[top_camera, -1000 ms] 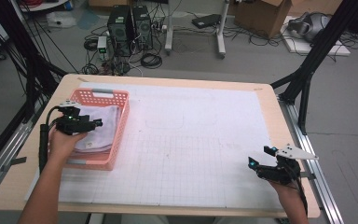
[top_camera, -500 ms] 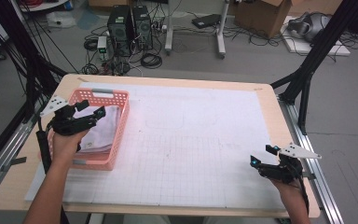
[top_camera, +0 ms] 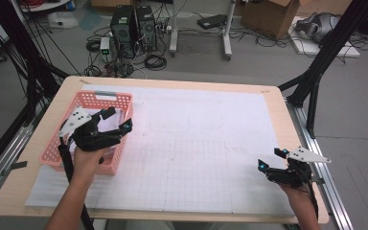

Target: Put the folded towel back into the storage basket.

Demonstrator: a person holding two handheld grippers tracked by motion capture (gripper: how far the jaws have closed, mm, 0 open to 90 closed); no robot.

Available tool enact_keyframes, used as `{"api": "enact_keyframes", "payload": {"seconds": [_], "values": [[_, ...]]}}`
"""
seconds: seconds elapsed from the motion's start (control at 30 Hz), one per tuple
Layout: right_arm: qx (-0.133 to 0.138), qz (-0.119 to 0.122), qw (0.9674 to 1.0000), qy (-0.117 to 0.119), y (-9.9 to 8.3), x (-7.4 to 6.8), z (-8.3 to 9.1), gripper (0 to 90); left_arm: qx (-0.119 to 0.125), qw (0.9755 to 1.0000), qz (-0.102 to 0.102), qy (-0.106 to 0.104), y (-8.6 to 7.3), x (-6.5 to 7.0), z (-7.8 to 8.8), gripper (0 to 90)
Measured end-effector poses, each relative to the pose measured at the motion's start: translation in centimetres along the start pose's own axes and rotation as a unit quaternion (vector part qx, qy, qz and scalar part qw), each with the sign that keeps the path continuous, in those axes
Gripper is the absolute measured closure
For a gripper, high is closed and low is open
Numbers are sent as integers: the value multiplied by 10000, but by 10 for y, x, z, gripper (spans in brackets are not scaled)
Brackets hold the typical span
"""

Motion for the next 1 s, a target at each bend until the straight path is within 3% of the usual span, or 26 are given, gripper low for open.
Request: {"api": "enact_keyframes", "payload": {"seconds": [0.2, 0.5, 0.73, 1.0], "values": [[9, 63, 10000, 23, 2, -4, 0, 179, -264, 9989, -286, -275, -20, 33, -19, 193], [37, 22, 10000, 1, 2, -4, 1, 179, -473, 9969, -336, -539, -51, 59, -33, 203], [43, 13, 10000, 7, 2, -5, 0, 179, -680, 9951, -343, -628, -78, 69, -44, 210], [36, 10, 10000, -2, 1, -6, -1, 179, -960, 9927, -287, -666, -103, 69, -52, 217]]}}
Point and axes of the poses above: each handheld gripper's, and its own axes: z roughly backward along the jaws, y roughly out of its top, x roughly to its right, the point moved 9 cm from there along -z, roughly forward along the jaws, and after that the axes turned 6 degrees about z, right-handed, at the moved point
